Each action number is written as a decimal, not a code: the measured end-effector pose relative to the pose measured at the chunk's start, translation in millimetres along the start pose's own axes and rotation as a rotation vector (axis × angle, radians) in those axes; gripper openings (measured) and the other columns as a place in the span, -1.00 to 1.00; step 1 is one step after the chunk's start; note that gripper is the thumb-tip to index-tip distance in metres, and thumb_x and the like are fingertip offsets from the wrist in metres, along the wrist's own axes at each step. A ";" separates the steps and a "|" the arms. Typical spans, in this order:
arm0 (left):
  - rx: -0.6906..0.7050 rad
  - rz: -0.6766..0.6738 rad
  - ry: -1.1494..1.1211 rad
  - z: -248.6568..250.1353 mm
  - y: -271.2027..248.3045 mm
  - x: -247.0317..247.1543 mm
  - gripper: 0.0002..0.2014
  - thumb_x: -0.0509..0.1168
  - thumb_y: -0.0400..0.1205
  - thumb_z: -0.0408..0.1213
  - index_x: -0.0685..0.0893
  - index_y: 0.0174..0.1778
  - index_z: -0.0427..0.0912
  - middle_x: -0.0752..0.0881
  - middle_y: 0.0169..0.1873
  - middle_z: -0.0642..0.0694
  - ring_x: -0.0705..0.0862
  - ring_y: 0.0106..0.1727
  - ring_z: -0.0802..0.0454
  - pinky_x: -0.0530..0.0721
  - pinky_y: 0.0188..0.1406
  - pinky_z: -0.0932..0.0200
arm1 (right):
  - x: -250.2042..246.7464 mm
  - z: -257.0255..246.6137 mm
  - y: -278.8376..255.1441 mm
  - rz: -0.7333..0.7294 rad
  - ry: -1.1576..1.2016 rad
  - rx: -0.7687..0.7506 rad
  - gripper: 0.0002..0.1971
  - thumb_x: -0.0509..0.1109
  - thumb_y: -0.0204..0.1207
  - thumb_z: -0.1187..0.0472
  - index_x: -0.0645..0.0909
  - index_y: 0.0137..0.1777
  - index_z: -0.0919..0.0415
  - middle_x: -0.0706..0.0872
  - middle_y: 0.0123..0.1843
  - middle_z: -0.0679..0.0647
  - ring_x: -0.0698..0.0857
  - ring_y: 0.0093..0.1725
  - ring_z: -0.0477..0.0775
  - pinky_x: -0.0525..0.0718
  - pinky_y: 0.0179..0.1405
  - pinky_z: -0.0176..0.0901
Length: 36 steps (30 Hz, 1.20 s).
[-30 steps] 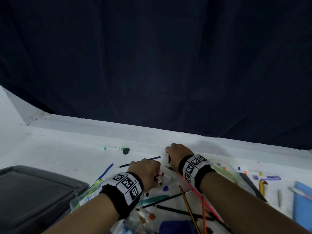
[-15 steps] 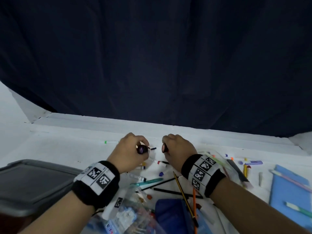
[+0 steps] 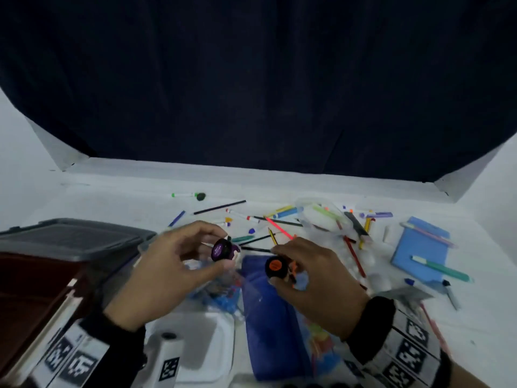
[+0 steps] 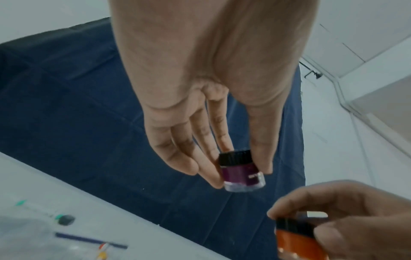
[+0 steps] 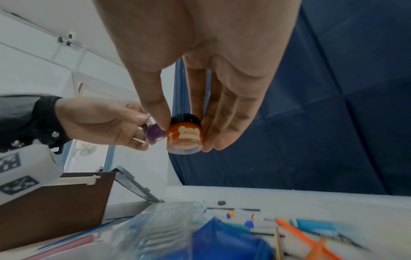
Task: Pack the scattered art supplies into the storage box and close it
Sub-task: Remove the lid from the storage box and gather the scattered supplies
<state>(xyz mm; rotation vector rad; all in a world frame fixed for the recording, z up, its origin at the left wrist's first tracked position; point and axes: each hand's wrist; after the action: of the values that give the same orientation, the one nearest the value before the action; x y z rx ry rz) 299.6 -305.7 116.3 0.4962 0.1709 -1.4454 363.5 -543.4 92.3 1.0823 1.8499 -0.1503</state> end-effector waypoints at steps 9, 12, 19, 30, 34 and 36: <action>-0.080 -0.256 0.213 -33.7 -90.3 33.7 -0.71 0.61 0.46 -0.08 0.77 0.07 0.08 0.81 0.00 0.18 0.77 0.03 0.12 0.67 0.07 0.22 | 25.1 -2.8 -77.3 -0.231 0.141 -0.045 -0.78 0.49 0.40 0.05 0.65 0.04 -0.02 0.69 -0.02 -0.15 0.66 -0.01 -0.14 0.65 0.02 -0.10; -0.045 -0.365 0.288 -34.5 -108.1 40.9 -0.74 0.59 0.49 -0.03 0.76 0.06 0.14 0.80 -0.02 0.24 0.74 0.06 0.17 0.61 0.08 0.24 | 33.7 -8.2 -87.1 -0.358 0.115 -0.084 -0.77 0.50 0.40 0.02 0.63 0.03 -0.01 0.66 -0.02 -0.14 0.64 0.00 -0.12 0.62 0.04 -0.07; 0.003 -0.382 0.438 -51.9 -125.0 55.4 -0.67 0.60 0.44 -0.01 0.70 0.07 0.21 0.75 -0.06 0.30 0.68 0.04 0.31 0.62 0.07 0.24 | 43.0 -21.8 -94.9 -0.543 -0.071 -0.142 -0.80 0.41 0.49 0.07 0.48 0.02 0.04 0.61 -0.01 -0.05 0.58 -0.01 0.05 0.54 -0.08 0.01; 0.029 -0.425 0.482 -59.2 -130.8 52.0 -0.52 0.54 0.45 0.18 0.68 0.27 0.20 0.69 0.07 0.29 0.65 0.08 0.33 0.61 0.12 0.31 | 35.7 -19.1 -98.5 -0.564 -0.179 -0.079 -0.62 0.31 0.59 -0.10 0.56 0.34 0.00 0.66 0.26 -0.06 0.61 0.24 0.03 0.57 0.24 0.02; 0.034 -0.490 0.460 -59.1 -133.8 48.8 -0.42 0.54 0.44 0.18 0.61 0.38 0.18 0.63 0.16 0.33 0.59 0.21 0.39 0.54 0.23 0.39 | 8.0 -3.3 -104.4 -0.546 -0.193 0.044 -0.55 0.34 0.57 -0.18 0.51 0.42 -0.07 0.63 0.31 -0.11 0.58 0.30 -0.05 0.52 0.28 -0.14; 0.023 -0.547 0.443 -60.7 -135.9 49.0 -0.33 0.60 0.39 0.14 0.56 0.43 0.19 0.58 0.22 0.35 0.56 0.29 0.39 0.48 0.27 0.46 | -6.7 7.5 -113.1 -0.563 -0.212 0.111 -0.50 0.39 0.51 -0.22 0.51 0.42 -0.11 0.63 0.29 -0.15 0.57 0.26 -0.11 0.51 0.24 -0.21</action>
<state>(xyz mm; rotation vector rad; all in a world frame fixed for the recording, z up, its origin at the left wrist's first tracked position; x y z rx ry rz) 184.8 -330.4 12.5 0.8293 0.6860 -1.8501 287.1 -619.2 56.3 0.5635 1.9204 -0.6748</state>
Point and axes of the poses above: each hand's wrist, its own y-axis towards the middle knuckle, its own x-axis out of the palm, z = x × y
